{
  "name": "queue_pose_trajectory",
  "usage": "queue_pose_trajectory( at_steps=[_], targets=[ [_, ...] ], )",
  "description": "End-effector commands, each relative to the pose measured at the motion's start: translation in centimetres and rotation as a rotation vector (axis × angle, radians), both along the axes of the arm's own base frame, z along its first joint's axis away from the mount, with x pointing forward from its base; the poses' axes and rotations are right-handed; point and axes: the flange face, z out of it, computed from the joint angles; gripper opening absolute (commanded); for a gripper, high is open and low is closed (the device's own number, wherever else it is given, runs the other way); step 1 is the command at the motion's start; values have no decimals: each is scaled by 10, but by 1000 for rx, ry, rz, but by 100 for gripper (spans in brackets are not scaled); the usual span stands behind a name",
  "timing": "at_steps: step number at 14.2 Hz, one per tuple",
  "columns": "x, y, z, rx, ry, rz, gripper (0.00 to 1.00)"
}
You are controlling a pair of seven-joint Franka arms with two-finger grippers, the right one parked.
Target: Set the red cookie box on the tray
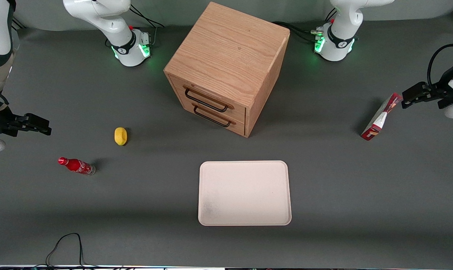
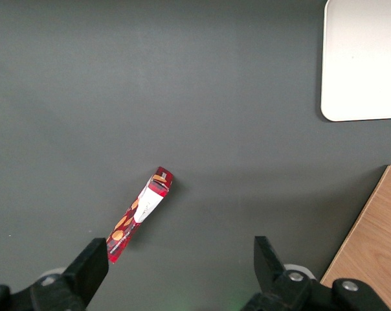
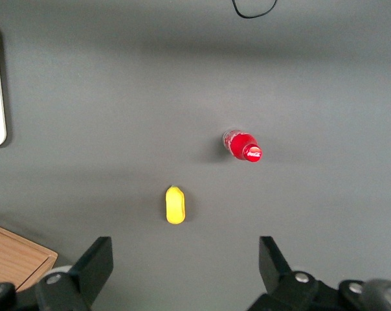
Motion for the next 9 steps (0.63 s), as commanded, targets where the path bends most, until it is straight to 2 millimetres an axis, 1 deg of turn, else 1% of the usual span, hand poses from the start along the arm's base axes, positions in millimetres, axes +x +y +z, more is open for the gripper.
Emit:
queue_pose_trajectory(
  at_steps=[1,6,9],
  targets=[
    [-3,1,7,-5,1,-3,100],
    [-2,5,5,-9,6,-7,100],
    [-12,9,1,-6,46,-14,100]
  ],
)
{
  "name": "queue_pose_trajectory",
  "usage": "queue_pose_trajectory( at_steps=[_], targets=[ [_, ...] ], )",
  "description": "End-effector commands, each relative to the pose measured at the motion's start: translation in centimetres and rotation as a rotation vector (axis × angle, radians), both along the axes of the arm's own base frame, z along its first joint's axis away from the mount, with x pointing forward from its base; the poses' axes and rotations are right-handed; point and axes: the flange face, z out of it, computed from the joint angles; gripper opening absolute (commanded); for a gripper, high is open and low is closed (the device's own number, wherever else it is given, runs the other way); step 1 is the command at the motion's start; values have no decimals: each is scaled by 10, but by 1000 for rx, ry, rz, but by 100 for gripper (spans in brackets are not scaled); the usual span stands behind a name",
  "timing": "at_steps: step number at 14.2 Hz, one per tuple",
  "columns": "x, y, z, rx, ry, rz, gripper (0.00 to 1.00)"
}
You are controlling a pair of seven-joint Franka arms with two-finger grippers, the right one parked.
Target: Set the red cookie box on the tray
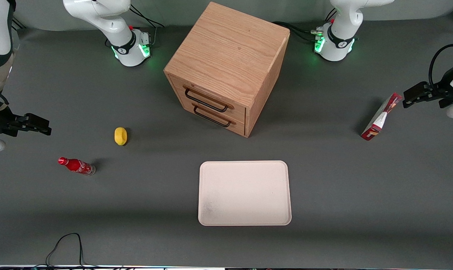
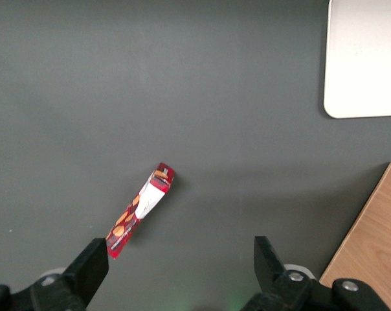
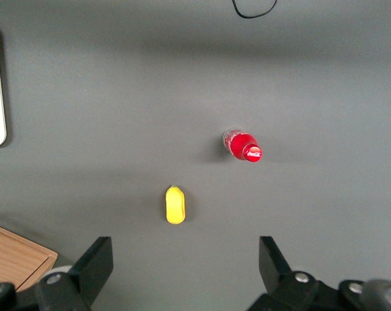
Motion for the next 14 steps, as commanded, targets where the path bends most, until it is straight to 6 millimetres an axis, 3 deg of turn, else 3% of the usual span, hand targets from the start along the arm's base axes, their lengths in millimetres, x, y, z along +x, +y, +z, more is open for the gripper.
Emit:
queue_pose_trajectory(
  at_steps=[1,6,10,12,14],
  targets=[
    [-19,8,5,-5,14,-38,100],
    [-95,48,-17,1,-27,-99,100],
    [-140,95,-44,-26,-48,-148,100],
    [-166,96,-60,-19,-68,-143,100],
    [-175,97,-69,-2,-48,-224,100]
  ],
)
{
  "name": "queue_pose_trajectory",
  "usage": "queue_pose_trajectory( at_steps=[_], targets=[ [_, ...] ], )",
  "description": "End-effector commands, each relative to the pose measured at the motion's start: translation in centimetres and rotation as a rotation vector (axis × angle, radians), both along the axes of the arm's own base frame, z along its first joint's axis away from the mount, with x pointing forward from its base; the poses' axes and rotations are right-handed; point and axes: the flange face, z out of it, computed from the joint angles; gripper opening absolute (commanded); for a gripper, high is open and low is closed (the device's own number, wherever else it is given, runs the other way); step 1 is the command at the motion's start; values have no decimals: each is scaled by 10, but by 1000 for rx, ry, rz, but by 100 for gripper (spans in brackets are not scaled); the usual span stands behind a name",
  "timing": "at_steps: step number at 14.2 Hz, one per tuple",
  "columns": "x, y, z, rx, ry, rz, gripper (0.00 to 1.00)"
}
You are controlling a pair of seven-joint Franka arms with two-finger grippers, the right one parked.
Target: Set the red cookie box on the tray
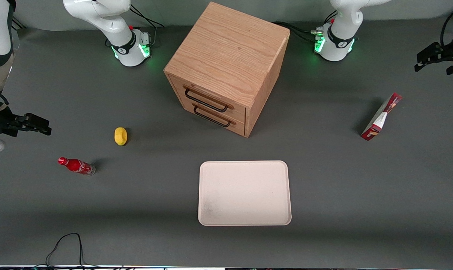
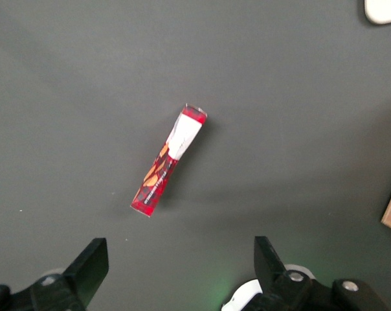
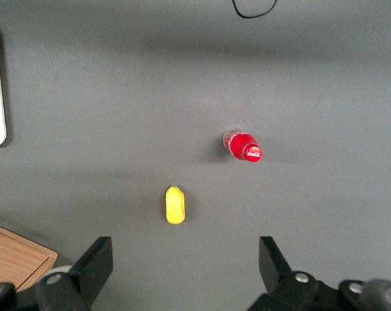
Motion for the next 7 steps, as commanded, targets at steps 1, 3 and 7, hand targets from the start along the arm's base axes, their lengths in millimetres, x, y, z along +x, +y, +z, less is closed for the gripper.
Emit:
queue_pose_trajectory(
  at_steps=[1,3,7],
  targets=[
    [-21,-3,-10,30,-5,-146,100],
    [-26,19,-17,11,5,-326,100],
    [-30,50,-29,-6,17,-481,100]
  ],
)
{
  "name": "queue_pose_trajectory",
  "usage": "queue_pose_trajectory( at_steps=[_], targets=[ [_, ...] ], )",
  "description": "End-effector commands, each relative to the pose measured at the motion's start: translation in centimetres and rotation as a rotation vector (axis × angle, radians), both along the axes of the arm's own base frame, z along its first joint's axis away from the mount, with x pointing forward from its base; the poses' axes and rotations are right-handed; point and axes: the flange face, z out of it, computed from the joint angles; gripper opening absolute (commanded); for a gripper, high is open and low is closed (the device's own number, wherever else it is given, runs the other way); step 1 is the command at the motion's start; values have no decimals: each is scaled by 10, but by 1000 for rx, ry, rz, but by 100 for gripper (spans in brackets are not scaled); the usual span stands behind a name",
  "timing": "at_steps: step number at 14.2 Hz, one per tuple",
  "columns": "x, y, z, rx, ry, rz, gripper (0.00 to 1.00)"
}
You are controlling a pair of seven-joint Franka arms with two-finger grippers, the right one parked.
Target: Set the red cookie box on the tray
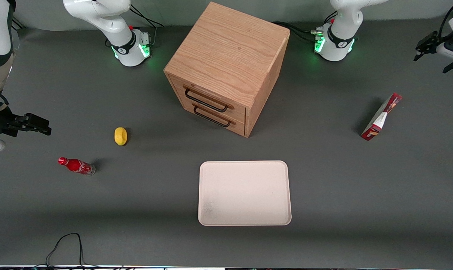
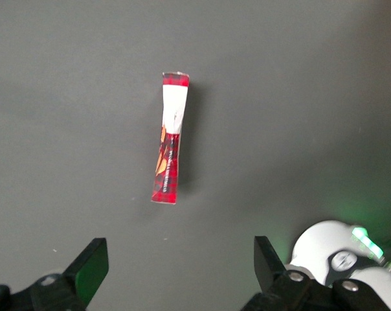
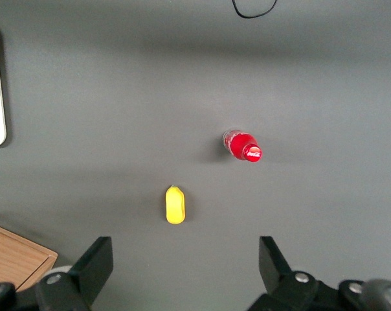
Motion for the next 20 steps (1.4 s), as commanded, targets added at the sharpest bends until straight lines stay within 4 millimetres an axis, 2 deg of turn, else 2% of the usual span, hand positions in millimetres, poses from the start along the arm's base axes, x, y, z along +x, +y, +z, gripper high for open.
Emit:
queue_pose_trajectory(
  at_steps=[1,3,9,12,14,17,20],
  targets=[
    [1,11,-12,8,-4,-69,100],
    [4,9,-40,16,-26,-75,100],
    [9,2,-168,12,-38,-88,100],
    [16,2,-223,16,-35,-102,100],
    [18,2,-243,11,-17,-106,100],
    [23,0,-256,5,-11,-106,100],
    [29,-5,-281,-7,-18,-96,100]
  ],
)
